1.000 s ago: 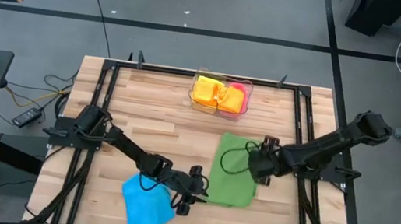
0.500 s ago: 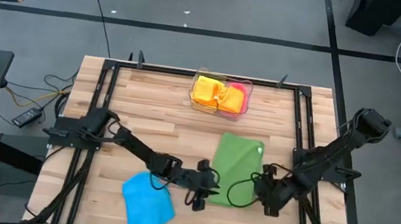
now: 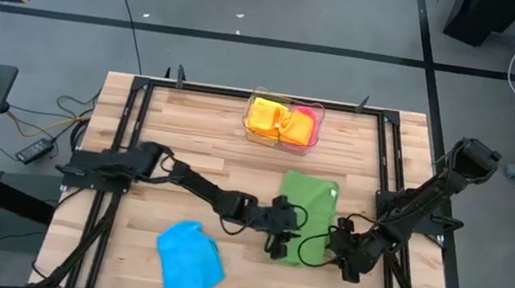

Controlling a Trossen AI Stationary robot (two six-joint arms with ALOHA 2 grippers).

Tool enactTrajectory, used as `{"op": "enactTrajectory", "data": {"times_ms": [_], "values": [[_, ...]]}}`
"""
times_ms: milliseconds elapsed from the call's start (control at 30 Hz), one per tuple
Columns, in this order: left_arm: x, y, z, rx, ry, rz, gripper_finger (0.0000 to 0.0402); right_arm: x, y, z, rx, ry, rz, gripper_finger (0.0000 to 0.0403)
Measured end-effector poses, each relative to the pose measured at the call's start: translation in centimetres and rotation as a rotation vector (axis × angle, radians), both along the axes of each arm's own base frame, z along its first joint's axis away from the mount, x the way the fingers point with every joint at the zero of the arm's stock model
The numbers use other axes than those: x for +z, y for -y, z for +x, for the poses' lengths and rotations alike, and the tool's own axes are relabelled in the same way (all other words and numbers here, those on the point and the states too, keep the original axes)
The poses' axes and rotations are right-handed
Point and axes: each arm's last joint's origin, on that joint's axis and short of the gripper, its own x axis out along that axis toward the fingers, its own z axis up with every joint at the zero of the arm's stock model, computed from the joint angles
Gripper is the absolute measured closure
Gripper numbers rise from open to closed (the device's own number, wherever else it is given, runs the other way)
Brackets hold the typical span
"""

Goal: Fold microfiber towels
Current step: Fold the green microfiber cloth

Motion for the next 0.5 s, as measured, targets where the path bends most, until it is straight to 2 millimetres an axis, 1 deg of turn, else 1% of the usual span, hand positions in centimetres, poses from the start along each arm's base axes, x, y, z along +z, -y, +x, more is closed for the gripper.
{"op": "enactTrajectory", "data": {"times_ms": [67, 133, 267, 500], "values": [[-0.2, 0.0, 0.1, -0.013, -0.014, -0.005, 0.0301, 0.0, 0.0, 0.0, 0.003, 0.007, -0.003, 0.0177], [-0.3, 0.2, 0.7, -0.014, 0.011, -0.012, 0.0302, 0.0, 0.0, 0.0, 0.020, 0.023, -0.020, 0.0177], [-0.8, 0.0, 0.8, -0.011, -0.002, -0.008, 0.0303, 0.1, 0.0, 0.3, 0.048, 0.060, -0.042, 0.0177], [-2.0, 0.0, 0.7, -0.001, -0.040, -0.016, 0.0307, 0.4, -0.3, 0.6, 0.059, 0.089, -0.012, 0.0177]]}}
